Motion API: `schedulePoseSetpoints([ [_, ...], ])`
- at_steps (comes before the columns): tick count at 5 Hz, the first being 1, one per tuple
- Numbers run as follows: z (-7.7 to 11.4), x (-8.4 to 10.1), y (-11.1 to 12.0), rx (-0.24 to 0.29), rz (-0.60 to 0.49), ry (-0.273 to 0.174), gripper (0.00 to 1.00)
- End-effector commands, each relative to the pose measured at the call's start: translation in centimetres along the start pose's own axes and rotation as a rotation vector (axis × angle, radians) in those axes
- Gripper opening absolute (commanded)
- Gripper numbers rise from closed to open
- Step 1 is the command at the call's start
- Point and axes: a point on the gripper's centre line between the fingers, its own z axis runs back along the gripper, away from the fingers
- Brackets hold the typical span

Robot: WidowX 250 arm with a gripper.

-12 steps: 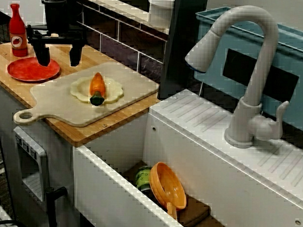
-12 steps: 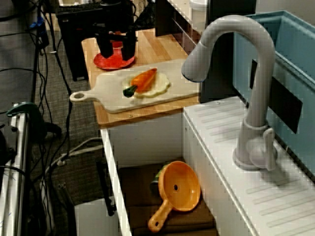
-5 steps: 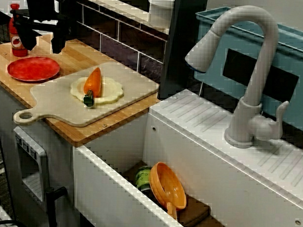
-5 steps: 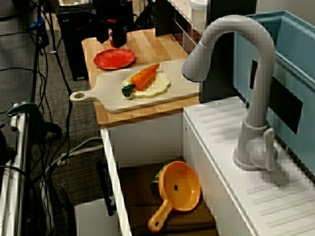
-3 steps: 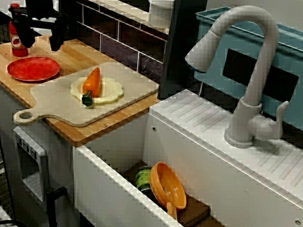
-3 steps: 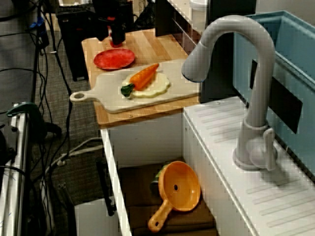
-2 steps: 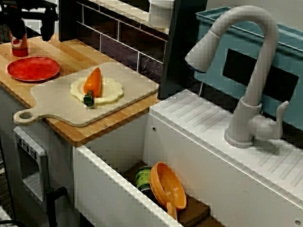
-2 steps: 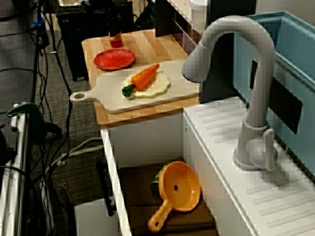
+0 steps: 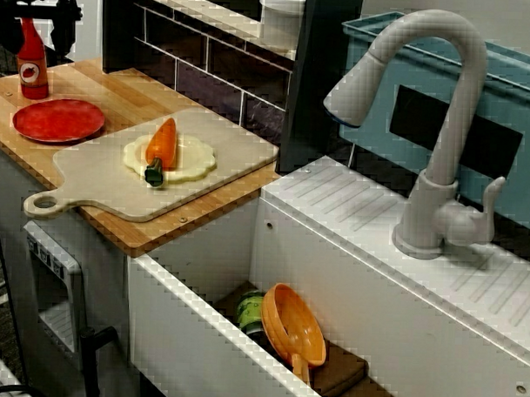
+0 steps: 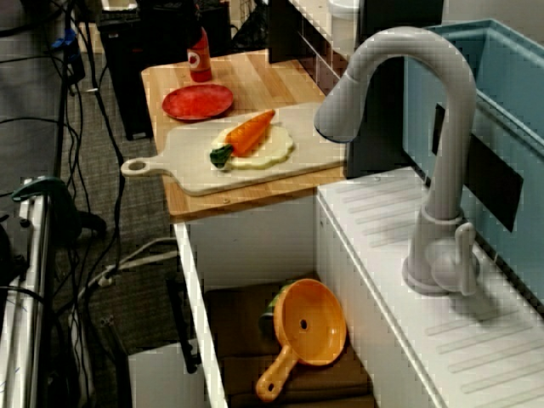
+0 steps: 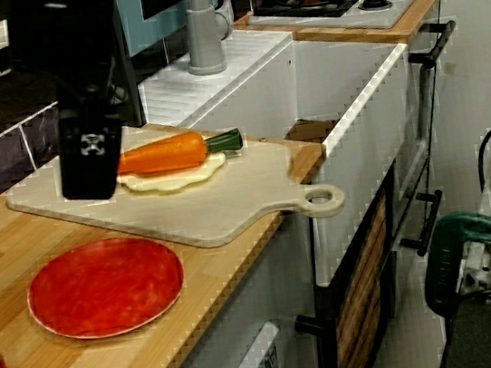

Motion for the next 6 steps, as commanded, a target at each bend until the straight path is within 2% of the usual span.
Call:
schedulePoseSetpoints([
  [1,1.9,2.3,1.3,-0.004,0.025,-0.122,1.0],
  [3,1.1,3.4,2.1,0.0,0.026,-0.211,1.0],
  [4,0.9,3.8,2.6,-0.009,0.019,-0.233,1.0],
  [6,1.3,4.4,3.6,-0.026,0.001,-0.243,1.0],
])
